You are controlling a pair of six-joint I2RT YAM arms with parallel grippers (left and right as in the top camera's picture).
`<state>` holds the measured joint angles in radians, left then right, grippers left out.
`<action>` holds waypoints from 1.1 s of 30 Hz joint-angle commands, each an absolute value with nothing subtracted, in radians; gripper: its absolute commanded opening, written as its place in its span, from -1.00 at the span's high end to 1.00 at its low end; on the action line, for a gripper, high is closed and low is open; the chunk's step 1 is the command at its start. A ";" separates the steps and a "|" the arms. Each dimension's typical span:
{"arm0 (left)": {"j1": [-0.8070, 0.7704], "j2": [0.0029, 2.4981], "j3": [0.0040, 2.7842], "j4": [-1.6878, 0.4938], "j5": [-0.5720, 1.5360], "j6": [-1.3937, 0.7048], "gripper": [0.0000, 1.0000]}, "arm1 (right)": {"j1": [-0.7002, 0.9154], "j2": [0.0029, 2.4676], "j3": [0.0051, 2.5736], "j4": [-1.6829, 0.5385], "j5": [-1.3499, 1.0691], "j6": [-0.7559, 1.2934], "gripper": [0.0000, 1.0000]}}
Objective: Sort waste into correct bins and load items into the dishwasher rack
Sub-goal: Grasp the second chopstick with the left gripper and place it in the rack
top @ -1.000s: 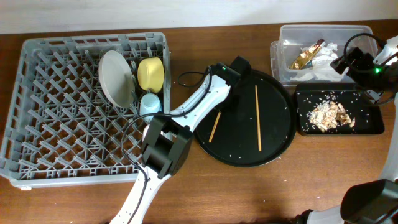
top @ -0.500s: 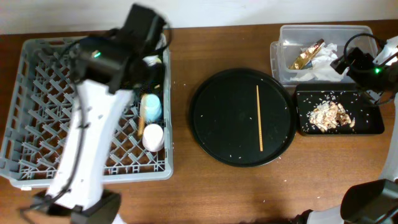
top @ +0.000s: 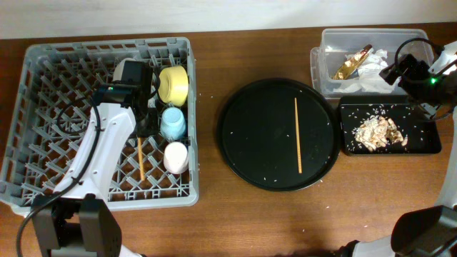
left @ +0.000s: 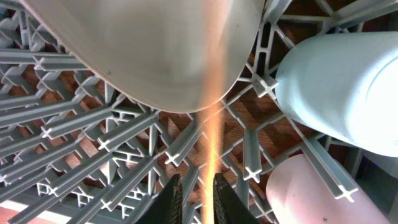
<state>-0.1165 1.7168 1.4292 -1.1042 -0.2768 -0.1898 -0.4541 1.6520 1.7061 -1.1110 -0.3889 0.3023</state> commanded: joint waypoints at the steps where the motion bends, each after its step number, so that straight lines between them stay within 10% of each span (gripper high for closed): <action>1: -0.133 1.707 1.421 -1.084 -0.273 -0.184 0.16 | -0.452 1.641 1.715 -1.111 -0.380 0.292 -0.97; 9: -0.314 1.787 1.765 -1.016 -0.019 -0.210 0.01 | -0.452 1.641 1.715 -1.112 -0.380 0.292 -0.97; 16: -0.655 2.383 2.399 -1.181 0.102 -0.177 0.03 | -0.452 1.641 1.715 -1.111 -0.380 0.292 -0.97; 33: -0.891 2.658 2.389 -1.100 0.017 -0.095 0.27 | -0.452 1.641 1.715 -1.111 -0.380 0.292 -0.97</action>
<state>-0.8898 2.6148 2.3848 -1.0916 0.0257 -0.1120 -0.4541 1.6520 1.7061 -1.1114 -0.3889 0.3027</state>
